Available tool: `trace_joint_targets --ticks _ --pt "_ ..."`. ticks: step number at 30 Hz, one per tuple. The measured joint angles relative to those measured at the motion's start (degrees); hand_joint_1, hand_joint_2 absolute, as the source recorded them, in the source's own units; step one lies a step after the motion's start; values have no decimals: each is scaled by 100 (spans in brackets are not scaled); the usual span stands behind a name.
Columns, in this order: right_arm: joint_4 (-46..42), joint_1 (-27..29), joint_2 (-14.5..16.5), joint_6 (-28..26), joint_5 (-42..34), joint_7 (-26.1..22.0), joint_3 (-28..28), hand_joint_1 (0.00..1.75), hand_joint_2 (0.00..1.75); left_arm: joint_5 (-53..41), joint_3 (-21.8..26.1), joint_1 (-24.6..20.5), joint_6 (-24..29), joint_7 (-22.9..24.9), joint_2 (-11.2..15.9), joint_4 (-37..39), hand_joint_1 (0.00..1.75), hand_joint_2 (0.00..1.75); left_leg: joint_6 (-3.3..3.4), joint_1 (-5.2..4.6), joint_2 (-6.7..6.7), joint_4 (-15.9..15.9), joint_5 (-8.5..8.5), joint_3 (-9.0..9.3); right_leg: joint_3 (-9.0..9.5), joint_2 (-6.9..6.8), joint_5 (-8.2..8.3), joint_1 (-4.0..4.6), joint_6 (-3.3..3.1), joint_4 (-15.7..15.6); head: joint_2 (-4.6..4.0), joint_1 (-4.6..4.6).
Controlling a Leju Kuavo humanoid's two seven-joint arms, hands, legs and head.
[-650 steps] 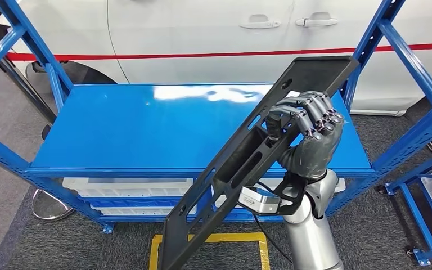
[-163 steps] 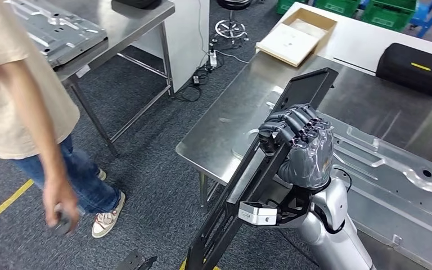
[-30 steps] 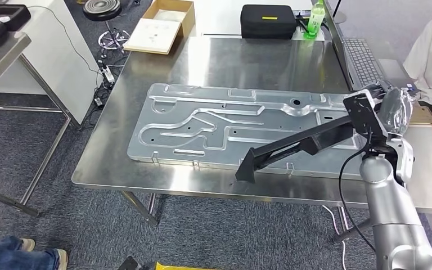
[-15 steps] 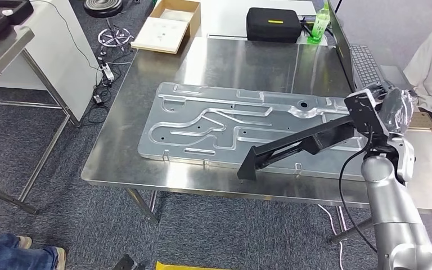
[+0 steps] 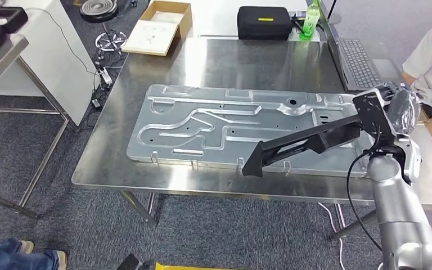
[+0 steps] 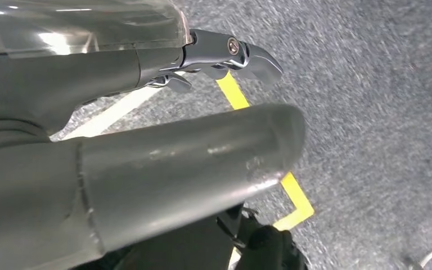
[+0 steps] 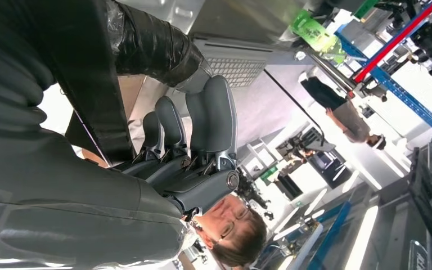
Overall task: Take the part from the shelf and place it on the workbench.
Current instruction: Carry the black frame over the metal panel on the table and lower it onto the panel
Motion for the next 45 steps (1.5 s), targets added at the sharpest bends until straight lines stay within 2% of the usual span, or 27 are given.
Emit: trace_joint_targets --ticks 2,3,4,5,7,9,11,13,14,17,18,19,20,22,24,27,28,30,32,33,34,35,37,38,40,43,45 --pt "15 8 -1 -1 9 -4 1 175 175 -1 0 8 1 -1 -1 0 0 0 -15 8 0 702 -279 -325 -3 10 -2 18 -20 3 0 0" --pt "26 12 -1 -1 13 -4 1 175 175 -1 0 13 1 -1 -1 0 0 0 -14 8 0 841 -281 -394 -4 15 -3 24 -23 7 0 -1" --pt "36 14 -1 -1 15 -4 1 175 175 0 0 17 1 -1 -1 0 0 0 -6 8 -1 759 -174 -357 -3 21 -4 29 -24 12 0 -1" --pt "42 15 -1 -1 19 -4 1 175 175 0 0 16 2 -1 -1 0 0 0 13 8 -3 468 17 -217 1 26 -7 32 -21 18 0 -1" --pt "45 14 -1 -1 30 -4 1 175 175 1 0 8 5 -1 1 0 0 0 67 -1 -20 -326 356 167 -2 34 -15 45 -5 32 0 0" --pt "46 16 -3 -1 39 -2 1 175 175 2 0 3 7 -2 3 0 0 0 101 -20 -36 -739 449 358 -20 40 -7 52 40 31 0 1" --pt "46 23 -8 -1 43 9 1 175 175 4 0 3 7 -3 3 0 0 0 131 -31 -37 -802 460 377 -26 46 14 49 107 6 0 -1" --pt "46 31 -18 4 40 22 0 175 175 7 0 -3 7 -4 0 0 0 0 192 -12 -23 -886 514 411 -53 30 -58 39 165 90 0 1" --pt "46 30 -28 17 29 29 0 175 175 9 0 -8 8 -5 -2 0 0 0 223 1 -15 -928 540 429 -130 18 -175 36 191 269 0 1" --pt "79 37 -46 120 -47 76 -2 175 175 17 0 -6 11 -7 -3 0 0 0 254 8 -3 -950 557 437 -597 -2 -640 13 256 1253 0 2" --pt "103 41 -46 150 -72 93 -2 175 175 19 0 -4 11 -7 -3 0 0 0 253 9 -2 -945 554 436 -697 -7 -672 1 275 1448 0 3" --pt "126 42 -48 166 -94 105 -2 175 175 20 0 -4 11 -7 -3 0 0 0 247 11 -2 -936 548 436 -701 -15 -599 -14 291 1445 0 3" --pt "144 37 -51 178 -116 115 -2 175 175 20 0 -4 12 -7 -5 0 0 0 233 17 -2 -920 537 436 -590 -28 -430 -31 303 1217 0 3" --pt "162 8 -60 190 -155 127 -1 175 175 20 0 -5 16 -9 -9 0 0 0 182 15 -5 -868 501 426 -229 -69 -95 -47 313 482 0 4" --pt "176 -19 -63 193 -170 133 -1 175 175 22 0 -5 25 -13 -9 1 0 0 125 -6 -10 -827 475 403 -40 -82 9 -29 262 67 0 2" --pt "199 -20 -63 194 -171 140 -2 175 175 24 0 0 34 -16 -9 2 0 0 53 -10 -8 -817 458 393 -41 -63 8 -18 142 25 0 0" --pt "203 -24 -63 194 -170 140 -2 175 175 24 0 -1 36 -16 -9 2 0 0 25 -3 -7 -744 396 364 -35 -62 16 -23 98 13 0 0" --pt "204 -36 -63 194 -170 139 -1 175 175 24 0 -2 38 -18 -10 2 0 0 -21 14 -9 -279 107 160 -23 -63 25 -22 24 -7 0 -1" --pt "210 -42 -62 195 -170 138 0 175 175 25 0 6 38 -17 -11 2 0 0 -38 17 -10 471 -233 -188 -26 -61 20 3 -9 -3 0 -1" --pt "216 -41 -62 196 -170 138 0 175 175 25 0 14 38 -17 -11 2 0 0 -37 18 -10 726 -298 -312 -25 -58 17 16 -15 1 0 -1" --pt "224 -41 -62 197 -170 138 1 175 175 25 0 19 39 -16 -11 2 0 0 -28 17 -10 781 -253 -343 -25 -53 15 27 -18 7 0 -1" --pt "230 -41 -62 197 -170 138 1 175 175 24 0 21 39 -16 -11 2 0 0 -9 16 -11 611 -108 -266 -21 -48 12 36 -18 13 0 -1" --pt "236 -44 -62 197 -170 138 1 175 175 24 0 15 42 -16 -9 2 0 0 53 7 -21 -138 270 89 -16 -38 7 48 -13 24 0 0" --pt "237 -49 -62 199 -173 140 1 175 175 24 0 10 43 -17 -8 2 0 0 77 -3 -26 -470 384 246 -22 -32 6 57 -1 30 0 1" --pt "250 -63 -62 225 -220 166 0 175 175 25 0 8 46 -16 -5 2 0 0 105 -27 -32 -768 434 378 -38 -24 20 60 44 22 0 1" --pt "318 -141 -92 357 -433 303 -2 175 175 33 0 7 56 -14 -8 2 0 0 171 -16 -22 -876 501 414 -49 -26 8 48 135 27 0 2" --pt "406 -262 -137 413 -542 384 -2 87 175 56 0 -2 62 -10 -8 2 0 87 222 2 -11 -947 552 438 -189 -34 -207 38 175 345 0 3"
